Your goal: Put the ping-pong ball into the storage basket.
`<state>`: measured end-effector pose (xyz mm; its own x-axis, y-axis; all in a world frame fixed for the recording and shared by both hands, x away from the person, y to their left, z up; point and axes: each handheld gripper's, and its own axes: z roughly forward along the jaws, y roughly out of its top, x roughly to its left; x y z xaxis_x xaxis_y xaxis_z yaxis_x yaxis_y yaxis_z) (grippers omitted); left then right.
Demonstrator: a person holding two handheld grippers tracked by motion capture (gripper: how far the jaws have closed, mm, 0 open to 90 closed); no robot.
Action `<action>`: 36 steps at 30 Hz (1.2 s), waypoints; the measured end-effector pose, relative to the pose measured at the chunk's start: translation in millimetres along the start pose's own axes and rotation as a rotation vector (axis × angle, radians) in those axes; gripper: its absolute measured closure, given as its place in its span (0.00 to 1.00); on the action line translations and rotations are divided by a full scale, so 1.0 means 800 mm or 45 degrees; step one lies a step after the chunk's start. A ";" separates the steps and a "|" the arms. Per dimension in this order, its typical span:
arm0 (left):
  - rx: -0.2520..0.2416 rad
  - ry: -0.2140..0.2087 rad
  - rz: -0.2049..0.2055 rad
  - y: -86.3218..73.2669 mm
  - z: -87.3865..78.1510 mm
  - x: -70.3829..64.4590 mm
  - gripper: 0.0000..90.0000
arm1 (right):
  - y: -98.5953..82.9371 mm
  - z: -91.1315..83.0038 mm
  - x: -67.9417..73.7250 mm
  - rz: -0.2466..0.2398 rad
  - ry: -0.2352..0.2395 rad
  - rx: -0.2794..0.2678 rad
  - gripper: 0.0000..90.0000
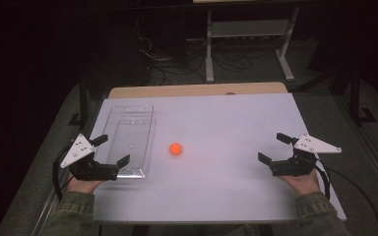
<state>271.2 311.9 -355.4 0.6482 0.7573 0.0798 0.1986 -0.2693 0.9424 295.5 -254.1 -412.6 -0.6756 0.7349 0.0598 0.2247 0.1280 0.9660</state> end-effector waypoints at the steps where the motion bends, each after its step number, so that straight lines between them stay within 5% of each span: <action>1: 0.000 -0.001 -0.002 0.001 0.000 0.000 0.00 | 0.000 0.000 0.000 0.002 0.001 0.000 0.00; 36: 0.109 -0.060 0.075 0.047 0.022 0.008 0.00 | -0.001 0.002 0.001 0.001 0.018 0.014 0.00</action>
<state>295.6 296.4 -325.5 0.6940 0.7103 0.1173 0.2197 -0.3641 0.9051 295.4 -252.5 -413.6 -0.6853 0.7254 0.0646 0.2334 0.1347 0.9630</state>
